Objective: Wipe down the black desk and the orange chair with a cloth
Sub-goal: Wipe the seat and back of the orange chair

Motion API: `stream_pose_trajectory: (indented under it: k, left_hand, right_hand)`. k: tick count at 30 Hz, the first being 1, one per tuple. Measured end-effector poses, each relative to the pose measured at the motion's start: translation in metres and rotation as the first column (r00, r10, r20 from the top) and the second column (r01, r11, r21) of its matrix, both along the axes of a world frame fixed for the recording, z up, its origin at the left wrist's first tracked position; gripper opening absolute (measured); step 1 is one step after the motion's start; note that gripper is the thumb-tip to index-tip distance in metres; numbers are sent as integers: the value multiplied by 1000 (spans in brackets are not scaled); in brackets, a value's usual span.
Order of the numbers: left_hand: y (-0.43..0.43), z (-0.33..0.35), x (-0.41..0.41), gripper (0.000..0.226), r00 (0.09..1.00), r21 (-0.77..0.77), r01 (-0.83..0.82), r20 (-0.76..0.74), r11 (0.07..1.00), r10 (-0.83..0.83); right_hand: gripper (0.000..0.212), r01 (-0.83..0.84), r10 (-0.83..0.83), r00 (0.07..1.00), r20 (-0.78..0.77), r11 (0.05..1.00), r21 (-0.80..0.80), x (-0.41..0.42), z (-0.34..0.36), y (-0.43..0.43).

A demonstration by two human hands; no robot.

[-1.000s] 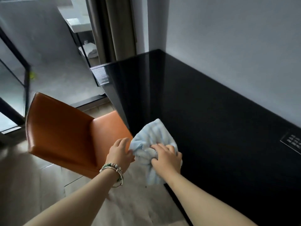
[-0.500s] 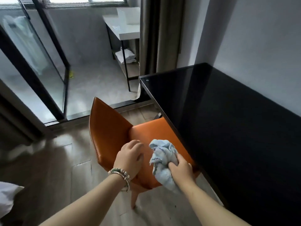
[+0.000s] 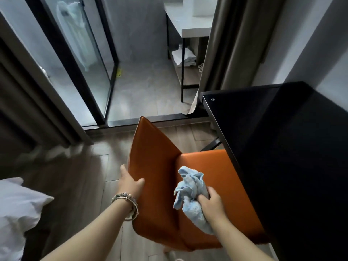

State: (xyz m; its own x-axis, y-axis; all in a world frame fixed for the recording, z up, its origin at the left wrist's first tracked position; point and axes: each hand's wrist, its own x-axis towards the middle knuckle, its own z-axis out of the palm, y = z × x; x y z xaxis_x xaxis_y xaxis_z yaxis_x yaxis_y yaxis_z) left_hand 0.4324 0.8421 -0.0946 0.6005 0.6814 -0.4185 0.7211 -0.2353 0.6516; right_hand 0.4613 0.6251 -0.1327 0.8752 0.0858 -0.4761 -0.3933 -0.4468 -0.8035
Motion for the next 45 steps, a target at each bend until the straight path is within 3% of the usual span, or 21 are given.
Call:
stream_pose_trajectory:
  k: [5,9,14,29,34,45]
  left_hand:
    - [22,-11,11,47,973,-69,-35,-229,997,19]
    - [34,-17,22,33,968,-39,3,-253,999,-13]
    - [40,-31,20,20,988,-73,-13,-156,997,1]
    - [134,-32,6,16,996,-32,-76,-48,997,74]
    - [181,-27,-19,26,992,-2,-117,-55,993,117]
    - [271,-27,-80,22,988,103,-117,-88,988,126]
  right_hand:
    - [18,-31,32,998,-47,999,14,15,-10,19]
    - [17,-4,4,997,-73,1000,5,16,-20,30]
    - [17,71,-69,994,-84,997,26,11,-24,50]
    - [20,119,-117,990,-74,992,28,-25,-24,136]
    - [19,68,-65,994,-91,997,22,-37,-28,180]
    - [25,-115,109,984,-143,993,-34,-60,-35,252]
